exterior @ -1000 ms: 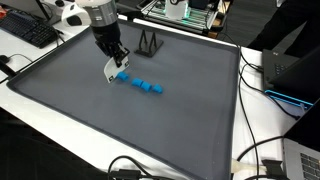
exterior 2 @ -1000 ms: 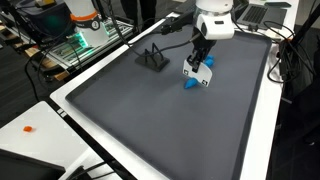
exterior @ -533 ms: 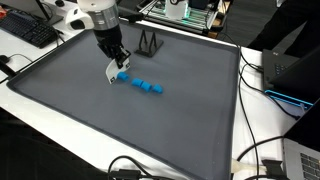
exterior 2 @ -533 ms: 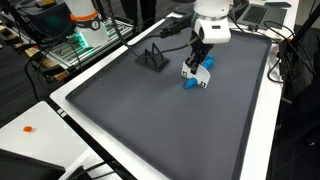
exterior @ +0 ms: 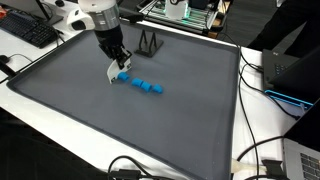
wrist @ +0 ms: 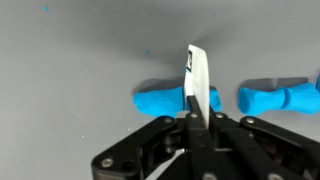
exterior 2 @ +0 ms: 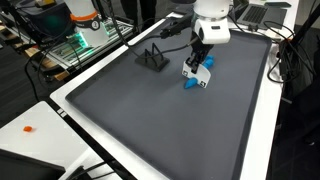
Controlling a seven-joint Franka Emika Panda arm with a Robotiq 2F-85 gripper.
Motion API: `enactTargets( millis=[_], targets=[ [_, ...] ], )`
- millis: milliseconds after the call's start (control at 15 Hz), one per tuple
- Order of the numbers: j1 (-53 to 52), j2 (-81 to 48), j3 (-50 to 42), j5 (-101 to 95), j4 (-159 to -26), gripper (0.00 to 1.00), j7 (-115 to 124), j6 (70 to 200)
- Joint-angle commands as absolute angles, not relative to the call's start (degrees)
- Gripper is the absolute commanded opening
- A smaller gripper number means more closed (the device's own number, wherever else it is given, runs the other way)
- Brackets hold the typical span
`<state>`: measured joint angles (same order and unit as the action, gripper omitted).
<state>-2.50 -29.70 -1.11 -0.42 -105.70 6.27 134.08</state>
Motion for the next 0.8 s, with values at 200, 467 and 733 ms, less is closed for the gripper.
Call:
enactTargets(
  millis=[200,467,733],
  targets=[
    [-1.7,-28.9,1.5,3.0,-108.0,0.01,4.6,134.4],
    [-2.1,-28.0,1.1,3.1,-108.6,0.01,5.9,134.2],
    [-2.1,-24.8,0.4,2.6,-110.8,0.01,6.8,134.2]
  ],
)
